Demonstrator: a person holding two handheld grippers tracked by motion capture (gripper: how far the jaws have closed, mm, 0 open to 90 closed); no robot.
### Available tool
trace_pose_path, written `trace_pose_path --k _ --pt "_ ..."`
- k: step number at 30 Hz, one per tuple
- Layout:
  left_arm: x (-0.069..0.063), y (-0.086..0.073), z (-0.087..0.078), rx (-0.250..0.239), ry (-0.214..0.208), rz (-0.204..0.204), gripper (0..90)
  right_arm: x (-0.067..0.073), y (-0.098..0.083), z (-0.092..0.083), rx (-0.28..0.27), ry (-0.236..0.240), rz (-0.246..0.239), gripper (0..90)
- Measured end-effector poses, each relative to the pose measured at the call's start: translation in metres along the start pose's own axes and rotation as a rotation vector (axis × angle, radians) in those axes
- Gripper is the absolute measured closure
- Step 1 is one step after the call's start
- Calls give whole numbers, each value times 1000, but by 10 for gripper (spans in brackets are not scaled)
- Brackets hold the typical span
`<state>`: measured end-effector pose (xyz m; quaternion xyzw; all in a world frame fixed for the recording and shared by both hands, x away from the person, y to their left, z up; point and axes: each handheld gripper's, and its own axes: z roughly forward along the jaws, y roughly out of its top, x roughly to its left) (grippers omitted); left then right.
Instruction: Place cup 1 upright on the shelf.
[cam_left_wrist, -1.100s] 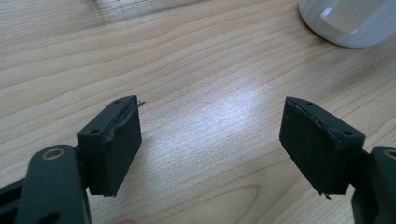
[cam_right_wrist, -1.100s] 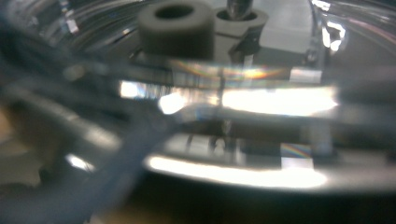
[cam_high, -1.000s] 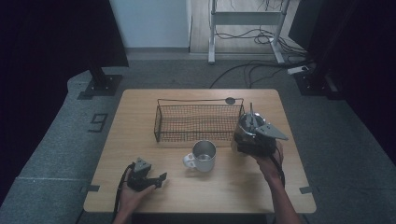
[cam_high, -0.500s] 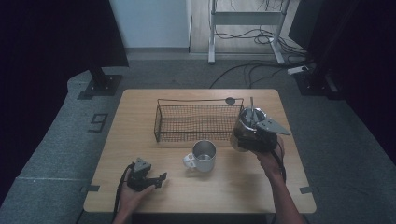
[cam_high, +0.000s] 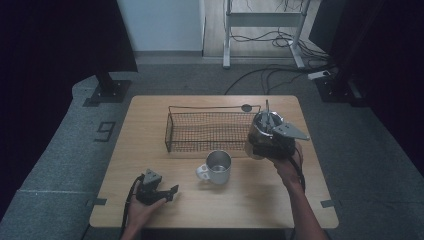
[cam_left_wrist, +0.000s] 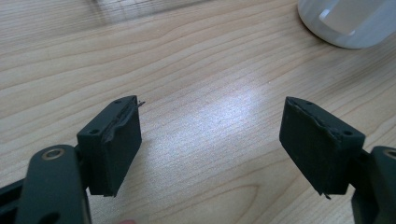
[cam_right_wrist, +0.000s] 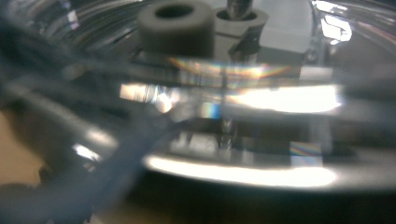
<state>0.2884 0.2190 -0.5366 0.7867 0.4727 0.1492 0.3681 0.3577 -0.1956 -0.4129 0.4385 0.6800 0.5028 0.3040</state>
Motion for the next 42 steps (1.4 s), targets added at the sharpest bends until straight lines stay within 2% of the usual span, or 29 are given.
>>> trace_pose_path --k 42 --pt "2 0 -2 -8 4 -6 214 -1 22 15 -3 8 -5 36"
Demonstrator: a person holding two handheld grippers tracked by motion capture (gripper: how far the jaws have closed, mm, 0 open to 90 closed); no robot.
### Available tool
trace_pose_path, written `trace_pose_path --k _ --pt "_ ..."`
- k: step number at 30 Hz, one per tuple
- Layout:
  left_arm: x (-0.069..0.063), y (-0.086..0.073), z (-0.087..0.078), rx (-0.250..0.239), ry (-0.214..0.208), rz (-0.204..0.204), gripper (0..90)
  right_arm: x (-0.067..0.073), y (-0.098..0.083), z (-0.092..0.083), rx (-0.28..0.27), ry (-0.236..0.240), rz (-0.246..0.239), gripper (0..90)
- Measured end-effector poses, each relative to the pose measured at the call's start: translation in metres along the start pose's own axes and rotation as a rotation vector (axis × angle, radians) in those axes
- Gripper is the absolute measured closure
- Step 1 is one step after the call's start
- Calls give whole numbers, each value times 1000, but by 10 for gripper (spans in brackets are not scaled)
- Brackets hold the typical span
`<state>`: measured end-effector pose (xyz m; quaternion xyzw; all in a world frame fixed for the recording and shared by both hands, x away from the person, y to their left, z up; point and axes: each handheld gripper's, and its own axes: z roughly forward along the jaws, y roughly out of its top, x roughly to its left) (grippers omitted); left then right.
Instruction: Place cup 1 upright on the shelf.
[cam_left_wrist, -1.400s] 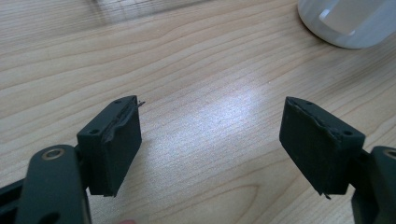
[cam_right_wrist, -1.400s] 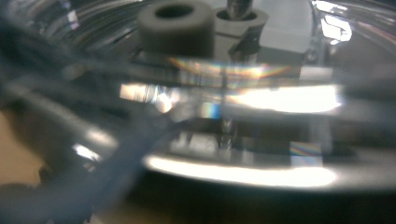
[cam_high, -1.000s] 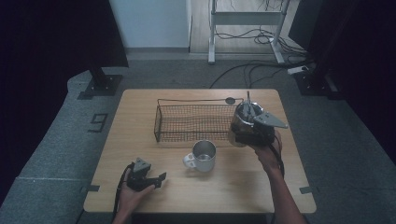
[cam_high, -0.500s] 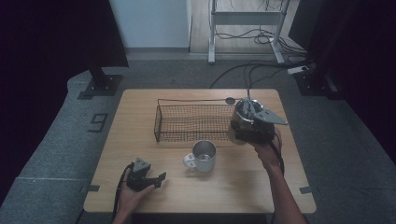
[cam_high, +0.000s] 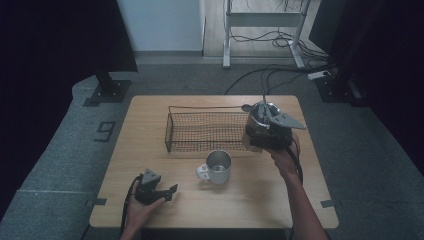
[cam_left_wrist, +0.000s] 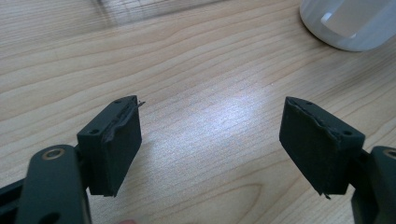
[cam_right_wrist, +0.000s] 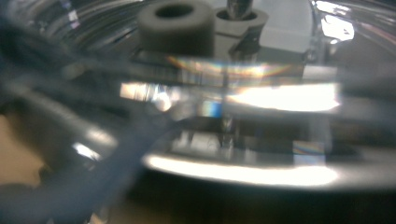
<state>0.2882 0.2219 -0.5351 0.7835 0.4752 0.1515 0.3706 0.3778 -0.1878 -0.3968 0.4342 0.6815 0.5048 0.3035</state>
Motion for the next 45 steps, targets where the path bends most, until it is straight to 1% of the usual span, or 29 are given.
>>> trace_pose_path --k 15,25,42,45 --pt "0 0 0 2 -1 -1 215 0 10 9 -1 3 -5 36" --pt "1 0 0 -1 -2 -6 215 -1 15 17 -1 0 -6 36" --pt "2 0 -1 0 0 -2 215 -2 24 30 1 -3 -7 36" --pt "3 0 -2 0 -1 -3 215 -2 25 34 8 -3 -8 36"
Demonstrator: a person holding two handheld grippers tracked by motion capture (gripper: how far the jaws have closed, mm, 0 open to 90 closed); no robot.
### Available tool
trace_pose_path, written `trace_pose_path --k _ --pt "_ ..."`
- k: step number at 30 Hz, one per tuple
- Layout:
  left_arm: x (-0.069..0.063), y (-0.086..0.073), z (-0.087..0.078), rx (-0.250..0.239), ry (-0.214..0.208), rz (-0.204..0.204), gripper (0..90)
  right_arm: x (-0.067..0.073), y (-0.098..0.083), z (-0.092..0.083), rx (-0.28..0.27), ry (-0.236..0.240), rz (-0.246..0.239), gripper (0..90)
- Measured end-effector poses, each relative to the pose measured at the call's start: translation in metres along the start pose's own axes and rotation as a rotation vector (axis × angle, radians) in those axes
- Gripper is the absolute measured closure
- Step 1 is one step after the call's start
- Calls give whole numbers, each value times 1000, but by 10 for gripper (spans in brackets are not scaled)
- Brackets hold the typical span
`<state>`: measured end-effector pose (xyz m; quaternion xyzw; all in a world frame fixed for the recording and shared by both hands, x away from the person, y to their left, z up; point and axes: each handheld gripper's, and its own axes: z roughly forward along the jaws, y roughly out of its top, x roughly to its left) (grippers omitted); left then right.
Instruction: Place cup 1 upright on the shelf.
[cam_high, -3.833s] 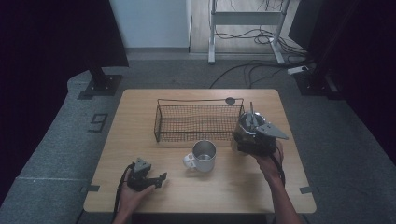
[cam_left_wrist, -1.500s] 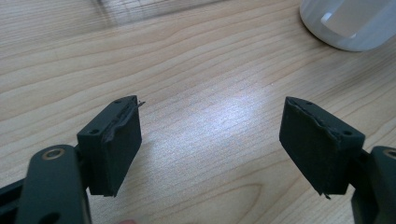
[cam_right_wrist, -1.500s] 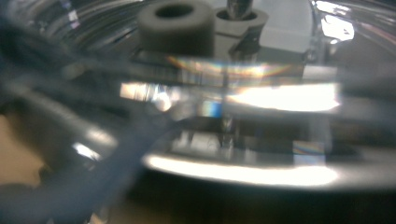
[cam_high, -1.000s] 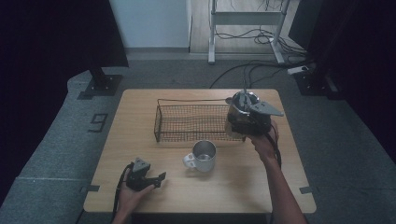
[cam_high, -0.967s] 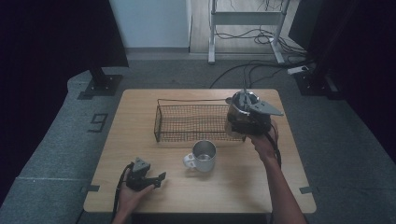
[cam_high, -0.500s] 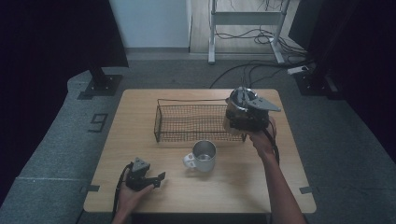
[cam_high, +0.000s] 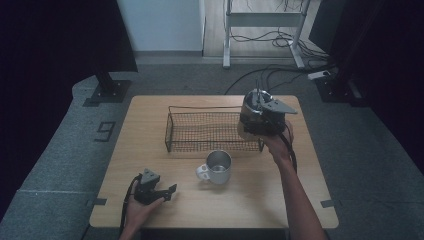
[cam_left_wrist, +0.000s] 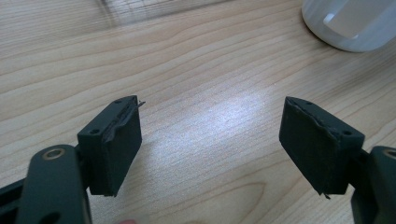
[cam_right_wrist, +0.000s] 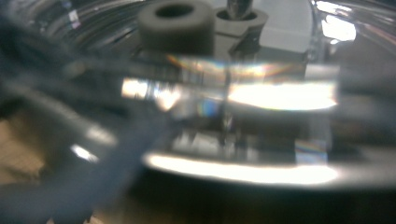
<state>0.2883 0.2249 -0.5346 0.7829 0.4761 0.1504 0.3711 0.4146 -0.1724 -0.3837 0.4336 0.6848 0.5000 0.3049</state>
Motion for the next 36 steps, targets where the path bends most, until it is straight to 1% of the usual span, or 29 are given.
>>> trace_pose_path --k 19,36 --pt "1 0 -2 -6 3 -2 215 1 1 21 12 9 0 36" --pt "1 0 -1 -6 1 -4 215 1 -4 42 27 13 7 36"
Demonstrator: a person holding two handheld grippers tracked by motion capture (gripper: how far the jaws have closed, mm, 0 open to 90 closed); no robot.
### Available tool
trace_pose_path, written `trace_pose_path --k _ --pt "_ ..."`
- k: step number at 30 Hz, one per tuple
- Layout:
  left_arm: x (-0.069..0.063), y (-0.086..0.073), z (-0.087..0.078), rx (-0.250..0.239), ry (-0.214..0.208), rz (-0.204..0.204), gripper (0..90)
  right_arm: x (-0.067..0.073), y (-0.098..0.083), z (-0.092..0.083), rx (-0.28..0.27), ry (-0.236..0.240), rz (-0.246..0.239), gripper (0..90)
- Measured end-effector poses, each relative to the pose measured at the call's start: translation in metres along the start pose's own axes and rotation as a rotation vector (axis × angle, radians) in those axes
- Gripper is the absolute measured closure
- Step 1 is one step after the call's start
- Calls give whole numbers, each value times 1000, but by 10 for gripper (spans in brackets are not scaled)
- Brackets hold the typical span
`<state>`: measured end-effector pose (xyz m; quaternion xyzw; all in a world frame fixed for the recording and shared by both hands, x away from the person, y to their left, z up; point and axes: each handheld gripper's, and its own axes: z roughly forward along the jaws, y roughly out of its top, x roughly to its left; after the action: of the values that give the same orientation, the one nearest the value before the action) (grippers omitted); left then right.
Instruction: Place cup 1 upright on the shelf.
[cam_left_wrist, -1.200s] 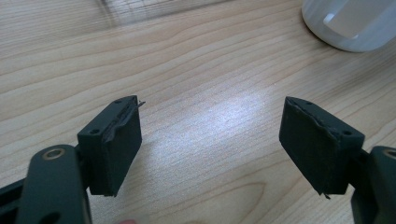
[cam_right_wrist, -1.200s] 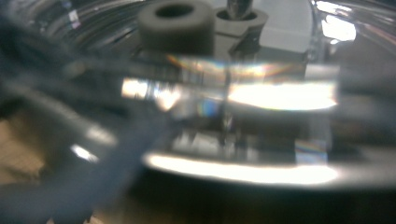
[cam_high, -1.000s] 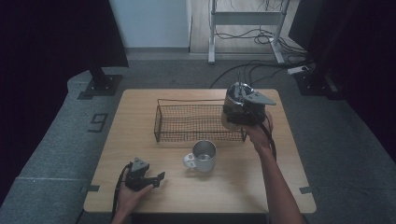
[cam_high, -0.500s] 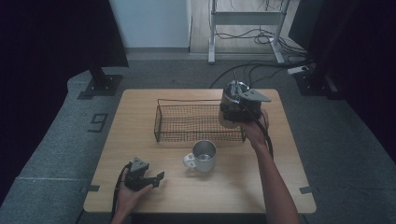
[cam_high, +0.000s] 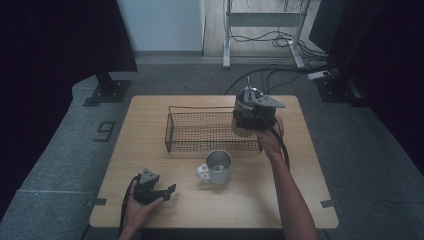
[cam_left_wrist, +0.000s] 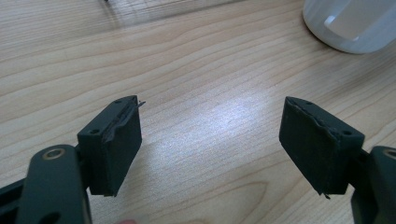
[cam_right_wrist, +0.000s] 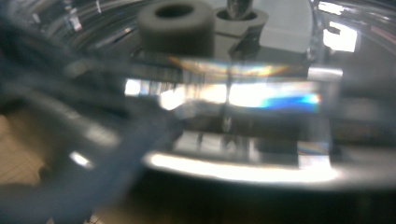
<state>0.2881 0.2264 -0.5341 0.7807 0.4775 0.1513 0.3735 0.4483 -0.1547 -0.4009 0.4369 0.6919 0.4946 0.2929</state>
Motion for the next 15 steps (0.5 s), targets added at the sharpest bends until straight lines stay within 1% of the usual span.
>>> trace_pose_path --k 15 --pt "1 0 1 3 -1 0 215 -1 -12 16 28 -4 6 35"
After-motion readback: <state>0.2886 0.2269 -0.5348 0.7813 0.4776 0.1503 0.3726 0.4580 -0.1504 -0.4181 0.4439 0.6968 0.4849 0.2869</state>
